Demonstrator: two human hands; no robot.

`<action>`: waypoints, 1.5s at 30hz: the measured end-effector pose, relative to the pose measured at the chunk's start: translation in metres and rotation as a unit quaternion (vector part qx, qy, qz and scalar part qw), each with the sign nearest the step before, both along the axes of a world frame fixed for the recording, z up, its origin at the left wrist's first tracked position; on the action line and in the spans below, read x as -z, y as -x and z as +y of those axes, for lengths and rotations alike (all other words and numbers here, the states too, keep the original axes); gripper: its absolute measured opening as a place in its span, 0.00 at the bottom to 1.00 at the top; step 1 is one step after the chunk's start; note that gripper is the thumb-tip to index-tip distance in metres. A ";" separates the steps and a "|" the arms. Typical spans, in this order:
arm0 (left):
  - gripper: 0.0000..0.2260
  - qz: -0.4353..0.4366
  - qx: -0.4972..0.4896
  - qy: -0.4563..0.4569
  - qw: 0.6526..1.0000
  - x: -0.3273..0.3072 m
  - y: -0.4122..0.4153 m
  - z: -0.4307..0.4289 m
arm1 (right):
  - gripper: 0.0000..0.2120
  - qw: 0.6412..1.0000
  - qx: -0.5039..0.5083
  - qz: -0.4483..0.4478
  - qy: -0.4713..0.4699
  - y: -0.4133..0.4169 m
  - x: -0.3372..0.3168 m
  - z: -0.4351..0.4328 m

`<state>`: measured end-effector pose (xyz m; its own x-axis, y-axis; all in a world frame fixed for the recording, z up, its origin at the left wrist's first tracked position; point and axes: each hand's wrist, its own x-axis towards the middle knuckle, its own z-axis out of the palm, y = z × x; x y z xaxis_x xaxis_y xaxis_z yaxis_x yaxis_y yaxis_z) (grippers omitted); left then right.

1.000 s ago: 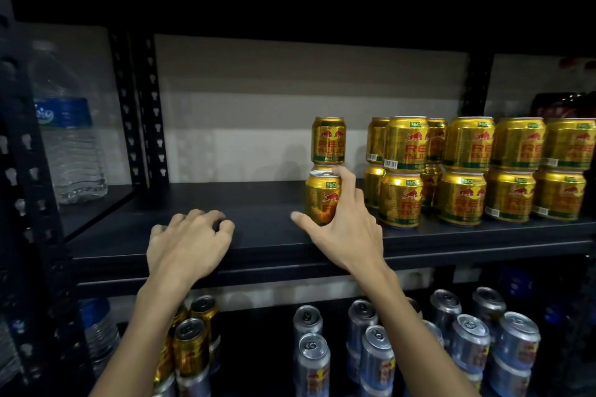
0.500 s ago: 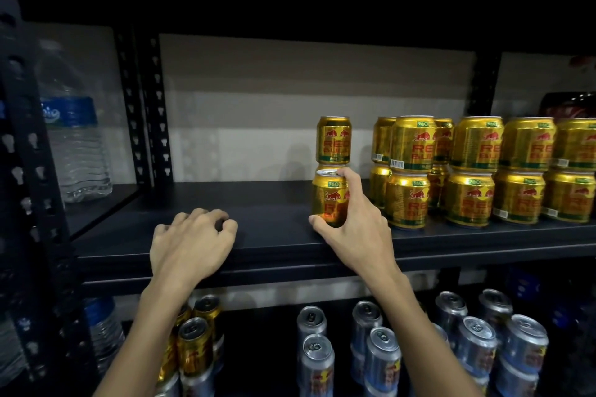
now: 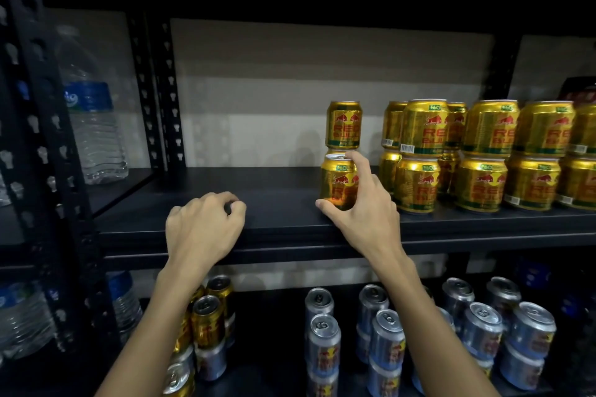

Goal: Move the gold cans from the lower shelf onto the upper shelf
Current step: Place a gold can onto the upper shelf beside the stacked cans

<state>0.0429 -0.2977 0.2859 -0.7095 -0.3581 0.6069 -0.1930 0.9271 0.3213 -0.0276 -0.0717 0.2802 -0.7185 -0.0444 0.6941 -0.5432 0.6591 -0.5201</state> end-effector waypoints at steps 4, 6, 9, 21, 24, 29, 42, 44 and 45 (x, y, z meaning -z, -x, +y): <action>0.16 0.012 -0.004 0.002 1.000 0.000 -0.001 0.001 | 0.43 1.000 -0.005 0.006 0.002 0.001 0.000 0.000; 0.15 0.037 -0.006 0.011 0.999 0.002 -0.001 0.000 | 0.46 1.000 -0.002 0.015 0.005 -0.001 0.002 -0.001; 0.13 0.111 0.018 0.066 0.991 0.017 -0.002 -0.007 | 0.47 0.998 0.003 0.055 0.029 -0.005 0.010 -0.006; 0.22 0.284 0.103 0.141 0.943 0.123 -0.028 -0.065 | 0.31 0.969 -0.057 0.195 0.143 -0.033 0.119 -0.076; 0.24 0.283 0.030 0.118 0.952 0.159 -0.034 -0.087 | 0.29 0.969 -0.099 0.178 0.141 -0.044 0.148 -0.099; 0.26 0.206 -0.047 0.152 0.966 0.218 -0.042 -0.122 | 0.21 0.962 -0.221 0.116 0.107 -0.071 0.217 -0.140; 0.20 0.175 -0.015 0.200 0.964 0.248 -0.038 -0.145 | 0.35 0.905 -0.285 -0.288 -0.132 -0.078 0.322 -0.223; 0.19 0.177 -0.022 0.207 0.962 0.248 -0.036 -0.146 | 0.34 0.909 -0.282 -0.282 -0.124 -0.076 0.323 -0.225; 0.19 0.179 -0.024 0.209 0.961 0.249 -0.036 -0.146 | 0.34 0.910 -0.284 -0.282 -0.113 -0.074 0.323 -0.226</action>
<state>0.0788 -0.4433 0.0371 -0.4167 -0.0574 0.9072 -0.1848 0.9825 -0.0228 0.0468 -0.2976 -0.0429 -0.7742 -0.6150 0.1498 -0.5187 0.4807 -0.7070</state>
